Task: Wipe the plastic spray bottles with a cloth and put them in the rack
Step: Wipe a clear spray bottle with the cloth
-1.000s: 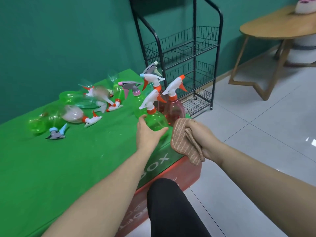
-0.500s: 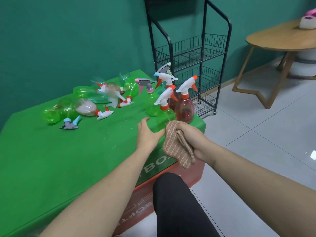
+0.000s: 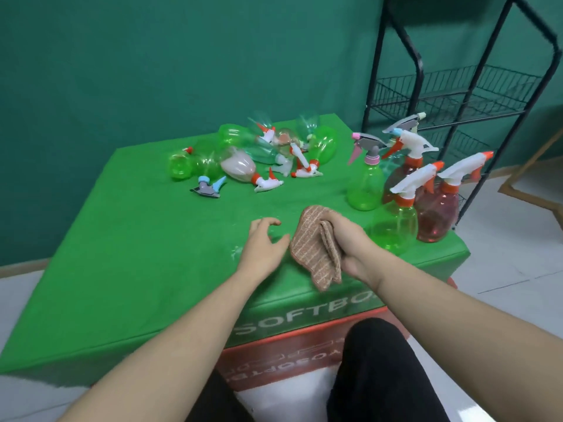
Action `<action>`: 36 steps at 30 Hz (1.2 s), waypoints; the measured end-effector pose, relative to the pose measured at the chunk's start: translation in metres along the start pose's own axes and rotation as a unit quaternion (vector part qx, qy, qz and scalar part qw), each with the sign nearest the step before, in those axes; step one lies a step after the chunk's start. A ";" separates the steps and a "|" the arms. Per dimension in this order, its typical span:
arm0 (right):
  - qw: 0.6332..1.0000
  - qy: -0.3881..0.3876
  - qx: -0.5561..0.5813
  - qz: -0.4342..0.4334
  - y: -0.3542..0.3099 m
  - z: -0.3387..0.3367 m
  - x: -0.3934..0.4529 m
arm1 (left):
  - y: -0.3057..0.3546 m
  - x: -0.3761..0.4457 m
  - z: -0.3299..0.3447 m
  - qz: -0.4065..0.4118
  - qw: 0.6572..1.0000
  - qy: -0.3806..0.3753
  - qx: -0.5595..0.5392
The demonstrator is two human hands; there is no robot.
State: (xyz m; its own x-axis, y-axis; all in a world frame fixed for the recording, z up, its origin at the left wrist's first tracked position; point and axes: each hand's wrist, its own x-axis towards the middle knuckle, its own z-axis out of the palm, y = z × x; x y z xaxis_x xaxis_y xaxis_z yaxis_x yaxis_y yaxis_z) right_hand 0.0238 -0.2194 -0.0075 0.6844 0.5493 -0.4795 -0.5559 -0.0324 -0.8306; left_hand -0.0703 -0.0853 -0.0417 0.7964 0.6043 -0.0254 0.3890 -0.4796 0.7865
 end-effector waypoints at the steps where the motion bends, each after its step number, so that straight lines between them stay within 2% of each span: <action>1: 1.000 -0.002 0.001 0.001 -0.001 0.008 0.010 | -0.007 0.006 -0.007 -0.002 1.000 0.004 0.004; 9: 1.000 -0.015 0.001 0.011 -0.014 0.050 0.098 | -0.045 0.075 -0.052 -0.001 0.999 0.014 0.039; 16: 1.000 -0.012 0.009 -0.016 -0.031 0.064 0.158 | -0.050 0.158 -0.064 0.083 0.980 0.032 0.179; 21: 1.000 -0.007 0.014 -0.027 -0.038 0.065 0.184 | -0.043 0.217 -0.069 0.137 0.918 -0.015 0.372; 26: 0.999 0.007 0.018 -0.049 -0.041 0.061 0.194 | -0.043 0.247 -0.072 0.166 0.856 -0.053 0.486; 31: 0.998 0.008 0.026 -0.054 -0.041 0.056 0.188 | -0.046 0.248 -0.073 0.208 0.814 0.008 0.543; 36: 0.998 0.022 0.008 -0.055 -0.033 0.050 0.174 | -0.044 0.234 -0.070 0.193 0.787 0.036 0.585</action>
State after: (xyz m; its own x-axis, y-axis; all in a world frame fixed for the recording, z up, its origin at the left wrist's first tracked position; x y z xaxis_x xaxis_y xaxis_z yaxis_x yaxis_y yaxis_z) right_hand 0.1373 -0.0811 -0.0496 0.7621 0.5112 -0.3973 -0.4826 0.0396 -0.8749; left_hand 0.0669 0.1214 -0.0390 0.9476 0.2851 0.1440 0.3190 -0.8682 -0.3800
